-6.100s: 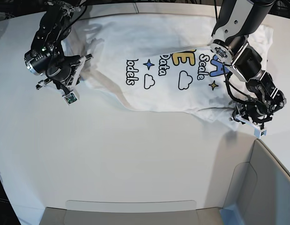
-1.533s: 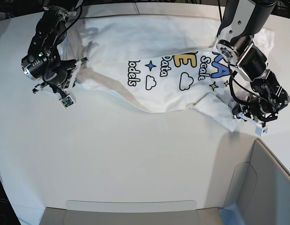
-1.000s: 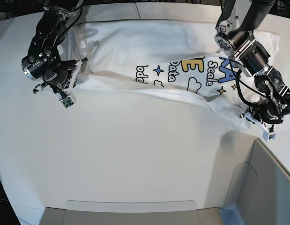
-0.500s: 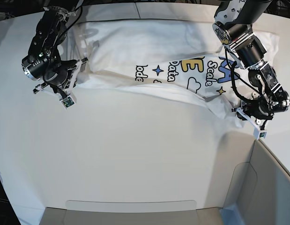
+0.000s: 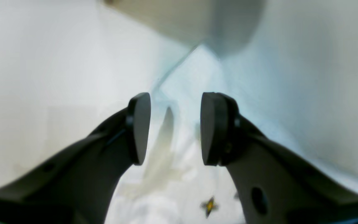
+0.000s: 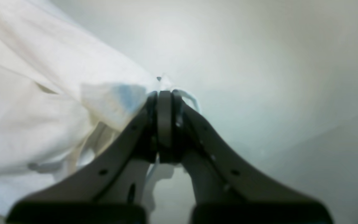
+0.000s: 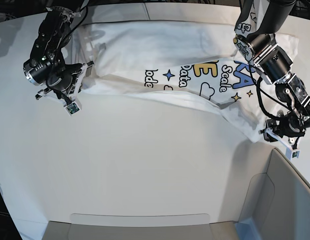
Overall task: Layout the t-shirt on the table in an organized manner, then fold the t-shirt properly
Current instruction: 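Pull the held shirt side with the left gripper along the hem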
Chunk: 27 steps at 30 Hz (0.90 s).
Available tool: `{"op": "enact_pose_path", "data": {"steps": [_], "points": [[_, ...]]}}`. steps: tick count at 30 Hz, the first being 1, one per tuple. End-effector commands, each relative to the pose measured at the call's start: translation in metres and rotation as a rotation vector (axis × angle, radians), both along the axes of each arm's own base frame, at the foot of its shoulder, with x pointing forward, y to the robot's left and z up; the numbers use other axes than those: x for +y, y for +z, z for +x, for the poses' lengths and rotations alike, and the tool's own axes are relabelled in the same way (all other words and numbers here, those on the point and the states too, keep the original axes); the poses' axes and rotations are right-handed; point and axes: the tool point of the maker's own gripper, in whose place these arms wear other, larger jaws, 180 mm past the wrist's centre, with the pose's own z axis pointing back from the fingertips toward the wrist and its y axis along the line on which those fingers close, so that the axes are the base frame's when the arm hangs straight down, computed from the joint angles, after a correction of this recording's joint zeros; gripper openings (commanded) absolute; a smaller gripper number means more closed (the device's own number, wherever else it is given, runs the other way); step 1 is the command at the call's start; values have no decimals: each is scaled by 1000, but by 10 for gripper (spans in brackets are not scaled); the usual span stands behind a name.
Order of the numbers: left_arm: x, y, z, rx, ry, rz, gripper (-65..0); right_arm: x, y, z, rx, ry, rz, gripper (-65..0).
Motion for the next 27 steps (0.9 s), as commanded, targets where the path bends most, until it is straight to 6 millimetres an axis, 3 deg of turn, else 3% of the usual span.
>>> {"op": "enact_pose_path", "data": {"steps": [1, 7, 11, 17, 27], "points": [[-1, 6, 11, -20, -19, -3, -370, 0, 8, 6, -34, 15, -6, -650], [-2, -3, 32, 9, -73, -16, -369, -1, 6, 3, -25, 14, -7, -650], [3, -16, 32, 4, -55, -48, -369, -2, 4, 1, -20, 12, -7, -650], [18, -12, 30, -10, -38, -23, -369, -1, 4, 1, -20, 14, -7, -650], [16, -15, 29, -4, -40, -27, -369, 0, 5, 2, -22, 15, -6, -650]]}}
